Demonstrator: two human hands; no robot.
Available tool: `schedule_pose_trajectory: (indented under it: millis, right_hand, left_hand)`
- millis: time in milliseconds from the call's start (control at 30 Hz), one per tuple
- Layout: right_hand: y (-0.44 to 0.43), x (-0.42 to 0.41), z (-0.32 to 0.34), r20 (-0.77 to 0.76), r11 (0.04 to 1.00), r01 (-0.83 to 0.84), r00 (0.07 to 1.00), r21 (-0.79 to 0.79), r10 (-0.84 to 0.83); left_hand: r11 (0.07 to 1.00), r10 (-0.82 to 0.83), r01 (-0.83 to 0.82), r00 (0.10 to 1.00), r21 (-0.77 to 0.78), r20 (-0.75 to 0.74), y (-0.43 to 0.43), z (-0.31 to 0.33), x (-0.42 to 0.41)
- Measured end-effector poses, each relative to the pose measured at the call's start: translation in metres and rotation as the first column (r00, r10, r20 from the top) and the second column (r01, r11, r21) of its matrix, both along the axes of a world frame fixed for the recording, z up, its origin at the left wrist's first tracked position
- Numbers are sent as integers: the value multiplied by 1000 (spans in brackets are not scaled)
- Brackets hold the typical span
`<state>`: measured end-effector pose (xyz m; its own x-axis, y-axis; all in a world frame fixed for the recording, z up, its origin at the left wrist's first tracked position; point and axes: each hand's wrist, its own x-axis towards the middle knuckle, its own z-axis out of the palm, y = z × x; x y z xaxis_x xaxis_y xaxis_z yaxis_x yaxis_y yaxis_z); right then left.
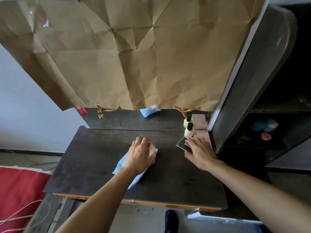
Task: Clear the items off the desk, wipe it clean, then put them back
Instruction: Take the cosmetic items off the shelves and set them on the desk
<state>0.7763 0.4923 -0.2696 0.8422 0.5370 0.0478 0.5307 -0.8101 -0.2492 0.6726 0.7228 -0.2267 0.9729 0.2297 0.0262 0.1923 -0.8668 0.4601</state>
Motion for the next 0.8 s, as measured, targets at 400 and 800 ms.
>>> schedule_pose_trajectory:
  millis: [400, 800]
  right_hand:
    - [91, 110, -80, -109, 938, -221, 974, -267, 199]
    - [83, 121, -112, 56, 949, -266, 959, -169, 278]
  left_hand:
    - [996, 19, -25, 997, -80, -71, 43, -86, 123]
    - [986, -168, 168, 985, -2, -41, 45, -134, 168]
